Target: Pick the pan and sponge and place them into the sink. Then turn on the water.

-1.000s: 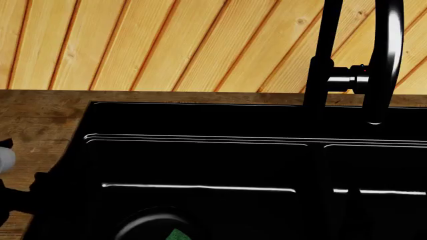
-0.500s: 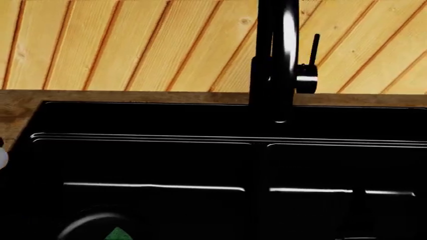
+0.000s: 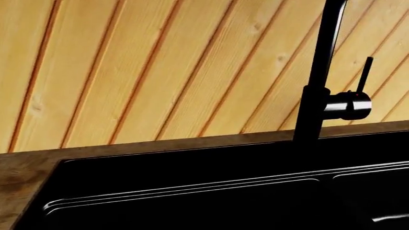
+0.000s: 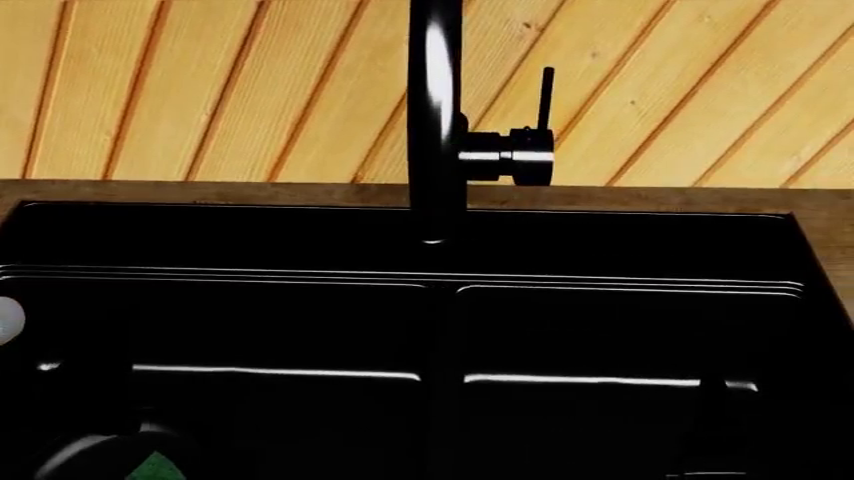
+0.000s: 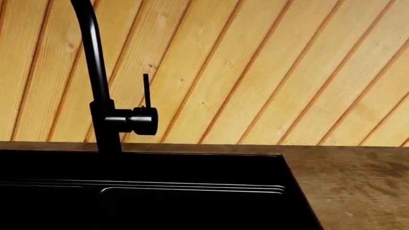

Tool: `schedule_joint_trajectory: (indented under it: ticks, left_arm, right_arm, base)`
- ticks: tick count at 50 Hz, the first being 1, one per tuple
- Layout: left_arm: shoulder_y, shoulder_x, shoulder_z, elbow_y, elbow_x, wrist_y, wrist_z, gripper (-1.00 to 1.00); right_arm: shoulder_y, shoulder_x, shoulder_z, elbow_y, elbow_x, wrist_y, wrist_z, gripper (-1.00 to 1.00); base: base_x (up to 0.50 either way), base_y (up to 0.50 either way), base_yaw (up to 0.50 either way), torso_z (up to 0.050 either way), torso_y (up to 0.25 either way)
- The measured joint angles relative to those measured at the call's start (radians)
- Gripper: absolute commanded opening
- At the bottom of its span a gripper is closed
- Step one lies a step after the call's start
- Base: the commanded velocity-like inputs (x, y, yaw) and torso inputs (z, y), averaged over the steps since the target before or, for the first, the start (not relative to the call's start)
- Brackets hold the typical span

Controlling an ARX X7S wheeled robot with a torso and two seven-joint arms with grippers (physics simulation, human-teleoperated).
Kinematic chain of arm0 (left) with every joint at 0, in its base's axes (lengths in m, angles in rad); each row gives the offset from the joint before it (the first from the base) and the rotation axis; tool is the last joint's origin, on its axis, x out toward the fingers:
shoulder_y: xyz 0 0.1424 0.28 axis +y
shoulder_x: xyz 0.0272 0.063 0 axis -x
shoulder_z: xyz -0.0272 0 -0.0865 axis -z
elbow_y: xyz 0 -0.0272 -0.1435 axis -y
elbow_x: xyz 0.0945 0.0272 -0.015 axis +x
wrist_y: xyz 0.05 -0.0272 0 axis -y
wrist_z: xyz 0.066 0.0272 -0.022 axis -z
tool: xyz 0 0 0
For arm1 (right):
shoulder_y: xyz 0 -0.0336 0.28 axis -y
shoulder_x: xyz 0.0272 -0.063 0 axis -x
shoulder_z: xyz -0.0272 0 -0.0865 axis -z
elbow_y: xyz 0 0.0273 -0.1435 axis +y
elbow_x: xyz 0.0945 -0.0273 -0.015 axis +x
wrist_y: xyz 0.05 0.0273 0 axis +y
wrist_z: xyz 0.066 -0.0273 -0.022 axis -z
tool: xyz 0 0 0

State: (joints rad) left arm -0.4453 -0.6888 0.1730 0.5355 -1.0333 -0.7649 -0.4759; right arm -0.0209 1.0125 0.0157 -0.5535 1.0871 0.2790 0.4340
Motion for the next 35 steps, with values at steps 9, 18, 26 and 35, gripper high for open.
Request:
schedule_joint_trajectory:
  ticks: [9,18,26,35]
  left_arm:
    - [0.004,-0.003,0.000,-0.005,0.003,0.005,0.005,1.00]
    - [0.006,-0.005,0.001,-0.008,0.004,0.009,0.008,1.00]
    - [0.005,-0.003,0.006,-0.013,0.008,0.010,0.010,1.00]
    - [0.002,-0.002,0.011,-0.017,0.009,0.012,0.015,1.00]
  right_arm:
    - [0.004,-0.007,-0.003,0.004,-0.010,-0.003,-0.002,1.00]
    - [0.006,-0.012,-0.010,0.006,-0.021,-0.004,-0.006,1.00]
    - [0.011,-0.016,-0.016,0.010,-0.027,-0.001,-0.008,1.00]
    - [0.078,-0.027,-0.049,0.021,-0.005,0.042,0.007,1.00]
  base:
    - [0.19,-0.01,0.00,0.000,0.000]
    - [0.29,-0.01,0.00,0.000,0.000]
    - [0.32,-0.01,0.00,0.000,0.000]
    - [0.05,0.00,0.00,0.000,0.000]
